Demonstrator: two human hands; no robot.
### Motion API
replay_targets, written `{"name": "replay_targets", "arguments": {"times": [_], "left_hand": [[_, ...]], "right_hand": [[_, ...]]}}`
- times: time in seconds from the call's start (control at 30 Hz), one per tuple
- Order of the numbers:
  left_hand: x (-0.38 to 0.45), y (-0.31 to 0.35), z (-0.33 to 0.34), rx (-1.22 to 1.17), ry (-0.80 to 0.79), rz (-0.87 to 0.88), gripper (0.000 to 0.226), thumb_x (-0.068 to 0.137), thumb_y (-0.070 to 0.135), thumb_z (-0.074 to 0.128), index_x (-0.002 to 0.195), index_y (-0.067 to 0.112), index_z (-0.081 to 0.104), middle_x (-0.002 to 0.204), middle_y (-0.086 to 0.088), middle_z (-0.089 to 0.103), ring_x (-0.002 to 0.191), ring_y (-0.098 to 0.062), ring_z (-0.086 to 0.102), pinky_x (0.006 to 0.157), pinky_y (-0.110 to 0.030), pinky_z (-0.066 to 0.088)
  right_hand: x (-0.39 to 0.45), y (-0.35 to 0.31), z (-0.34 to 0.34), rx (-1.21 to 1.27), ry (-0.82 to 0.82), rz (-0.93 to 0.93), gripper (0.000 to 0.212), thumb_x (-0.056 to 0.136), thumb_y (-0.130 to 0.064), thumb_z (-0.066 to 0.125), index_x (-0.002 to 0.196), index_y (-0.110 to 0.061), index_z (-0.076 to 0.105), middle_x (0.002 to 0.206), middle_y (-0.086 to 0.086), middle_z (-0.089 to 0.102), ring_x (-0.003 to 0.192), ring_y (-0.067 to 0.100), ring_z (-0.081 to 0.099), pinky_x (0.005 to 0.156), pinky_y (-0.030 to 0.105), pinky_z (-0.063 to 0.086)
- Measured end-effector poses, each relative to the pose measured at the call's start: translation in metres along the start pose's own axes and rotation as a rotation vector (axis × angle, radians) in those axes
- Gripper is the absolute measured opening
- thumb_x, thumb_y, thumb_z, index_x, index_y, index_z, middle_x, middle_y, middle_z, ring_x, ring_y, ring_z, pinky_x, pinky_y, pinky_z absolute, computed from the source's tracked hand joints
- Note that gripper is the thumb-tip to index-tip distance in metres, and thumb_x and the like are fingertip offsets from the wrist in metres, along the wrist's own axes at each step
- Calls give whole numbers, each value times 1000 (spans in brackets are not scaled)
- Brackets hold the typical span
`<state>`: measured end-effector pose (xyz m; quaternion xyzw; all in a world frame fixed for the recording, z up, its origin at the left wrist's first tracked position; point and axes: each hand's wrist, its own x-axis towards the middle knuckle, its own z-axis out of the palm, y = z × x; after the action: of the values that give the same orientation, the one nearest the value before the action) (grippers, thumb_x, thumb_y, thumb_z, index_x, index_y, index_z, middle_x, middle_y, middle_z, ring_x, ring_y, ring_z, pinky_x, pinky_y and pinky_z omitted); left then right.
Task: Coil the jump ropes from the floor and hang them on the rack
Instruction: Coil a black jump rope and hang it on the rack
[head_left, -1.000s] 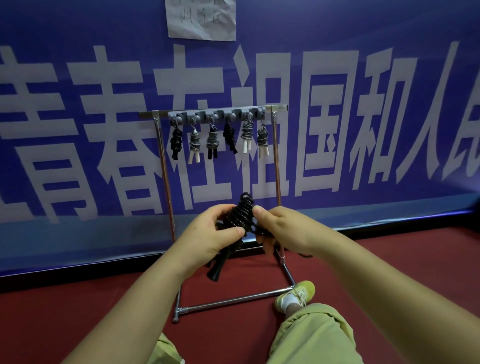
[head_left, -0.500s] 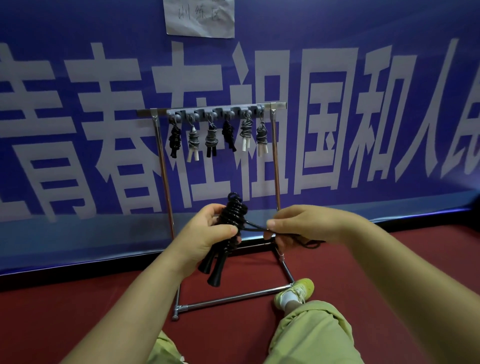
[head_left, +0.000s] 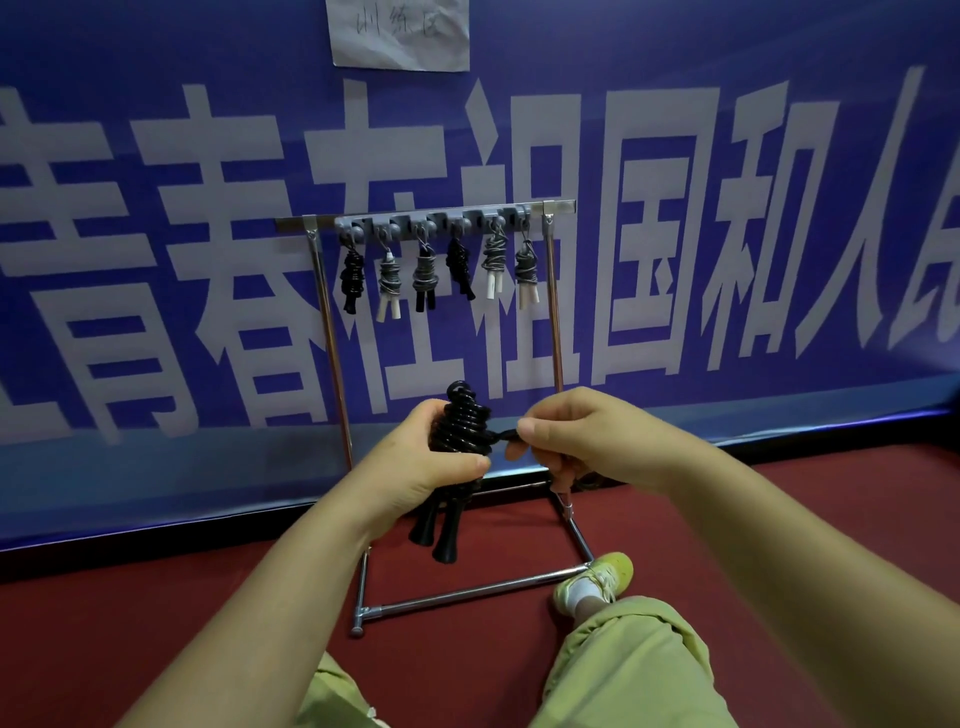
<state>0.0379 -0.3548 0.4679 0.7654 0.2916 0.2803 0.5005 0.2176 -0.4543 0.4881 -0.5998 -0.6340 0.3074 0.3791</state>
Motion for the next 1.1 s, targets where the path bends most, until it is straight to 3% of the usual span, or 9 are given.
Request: {"name": "replay_targets", "arguments": {"times": [0.13, 0.3, 0.5, 0.63, 0.73, 0.83, 0.9, 1.0, 1.1], "left_hand": [[3, 1, 13, -21, 67, -25, 54, 82, 10, 70, 127, 18, 42, 104, -2, 67, 90, -19, 70, 87, -30, 54], [1, -1, 26, 232, 101, -49, 63, 84, 25, 67, 134, 27, 30, 100, 7, 58, 85, -6, 58, 65, -18, 44], [-6, 3, 25, 219, 60, -81, 53, 91, 23, 53, 138, 29, 28, 105, -1, 60, 100, -19, 60, 87, -35, 48], [-6, 7, 22, 144, -19, -89, 54, 93, 15, 44, 141, 31, 27, 113, 0, 57, 102, -15, 56, 79, -26, 45], [-10, 11, 17, 270, -114, -105, 58, 94, 10, 40, 144, 34, 25, 111, -5, 59, 97, -20, 60, 76, -28, 49], [-12, 12, 9, 409, -179, -102, 55, 96, 13, 44, 142, 38, 28, 105, -1, 64, 80, -10, 62, 58, -12, 48], [-11, 10, 3, 360, -158, -89, 53, 94, 14, 53, 139, 36, 37, 110, 4, 64, 85, -5, 64, 60, -6, 47], [-6, 2, -7, 220, -98, -93, 48, 84, 12, 67, 127, 28, 53, 109, 6, 65, 93, -8, 66, 75, -19, 52], [-3, -5, -9, -4, -64, -144, 32, 80, 11, 69, 112, 16, 63, 98, -6, 71, 85, -18, 69, 71, -29, 54]], "right_hand": [[3, -3, 2, 108, 29, 17, 35, 100, -30, 45, 99, -4, 69, 59, -8, 48, 57, 10, 46, 70, 31, 48], [4, 3, 5, 115, 36, 129, 36, 101, -31, 44, 95, -4, 67, 59, -5, 46, 53, 10, 43, 57, 23, 44], [10, 1, 10, 8, 102, 161, 36, 101, -32, 44, 88, -7, 68, 60, -4, 45, 52, 11, 41, 56, 24, 43], [13, -1, 16, -160, 124, 188, 38, 100, -38, 42, 85, -11, 64, 59, -2, 44, 48, 10, 38, 46, 20, 33], [11, 1, 19, -124, 102, 205, 43, 100, -45, 40, 75, -14, 57, 55, -4, 47, 46, 10, 39, 45, 20, 31], [11, 9, 25, -118, 48, 238, 54, 93, -60, 37, 67, -16, 56, 64, 5, 54, 57, 19, 47, 55, 29, 30], [11, 14, 28, 28, -2, 234, 52, 92, -58, 36, 72, -15, 58, 69, 5, 55, 54, 18, 47, 57, 33, 29], [11, 13, 26, 201, -59, 180, 37, 101, -39, 34, 91, -13, 59, 71, -1, 57, 46, 8, 47, 59, 34, 33], [6, 8, 21, 208, -111, 174, 28, 102, -25, 37, 108, -8, 58, 78, -4, 66, 56, 5, 56, 60, 28, 40]]}}
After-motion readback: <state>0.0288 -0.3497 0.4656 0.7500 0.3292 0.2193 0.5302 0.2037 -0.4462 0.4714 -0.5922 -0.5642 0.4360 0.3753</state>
